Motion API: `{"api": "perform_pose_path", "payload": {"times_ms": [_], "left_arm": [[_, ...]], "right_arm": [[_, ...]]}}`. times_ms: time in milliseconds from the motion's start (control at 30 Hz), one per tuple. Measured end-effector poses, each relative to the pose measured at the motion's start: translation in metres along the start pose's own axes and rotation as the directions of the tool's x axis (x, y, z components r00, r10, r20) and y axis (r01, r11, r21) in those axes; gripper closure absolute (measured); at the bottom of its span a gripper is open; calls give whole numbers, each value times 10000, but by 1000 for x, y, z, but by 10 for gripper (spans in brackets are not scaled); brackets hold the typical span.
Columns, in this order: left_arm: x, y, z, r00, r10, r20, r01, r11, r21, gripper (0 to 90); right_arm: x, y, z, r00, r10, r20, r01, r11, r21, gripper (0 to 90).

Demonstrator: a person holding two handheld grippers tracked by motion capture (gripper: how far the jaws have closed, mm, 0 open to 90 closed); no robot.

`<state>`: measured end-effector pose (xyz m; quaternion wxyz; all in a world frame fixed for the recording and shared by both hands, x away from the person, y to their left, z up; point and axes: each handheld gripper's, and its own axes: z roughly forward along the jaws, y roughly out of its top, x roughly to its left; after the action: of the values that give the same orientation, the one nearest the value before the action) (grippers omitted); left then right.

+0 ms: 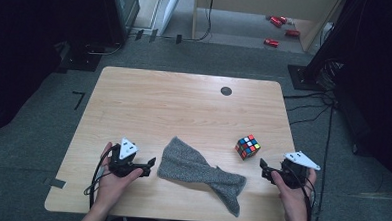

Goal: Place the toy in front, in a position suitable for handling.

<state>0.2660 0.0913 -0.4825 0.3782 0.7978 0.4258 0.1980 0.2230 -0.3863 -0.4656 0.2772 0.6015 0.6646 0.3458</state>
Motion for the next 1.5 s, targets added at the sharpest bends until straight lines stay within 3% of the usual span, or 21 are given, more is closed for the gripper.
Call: {"api": "perform_pose_path", "payload": {"times_ms": [500,867,1067,1167,1267,1500], "left_arm": [[-31,15,19,9969,287,738,-283,9996,-58,90],[-52,23,31,9888,422,1434,-421,9991,-42,90],[-68,32,40,9793,484,1964,-474,9988,-97,90],[-76,35,44,9653,267,2596,-263,9996,-48,91],[-84,36,47,9560,348,2914,-374,9993,33,91],[-100,30,53,9480,683,3107,-788,9967,215,92]], "right_arm": [[27,17,13,9982,-229,-554,220,9996,-169,57],[41,23,25,9942,-288,-1033,270,9994,-193,56],[41,32,35,9932,178,-1155,-208,9995,-254,57],[43,31,40,9938,155,-1098,-175,9997,-168,57],[45,25,43,9950,-33,-996,32,10000,-11,57],[41,11,49,9961,50,-878,-31,9998,217,57]]}}
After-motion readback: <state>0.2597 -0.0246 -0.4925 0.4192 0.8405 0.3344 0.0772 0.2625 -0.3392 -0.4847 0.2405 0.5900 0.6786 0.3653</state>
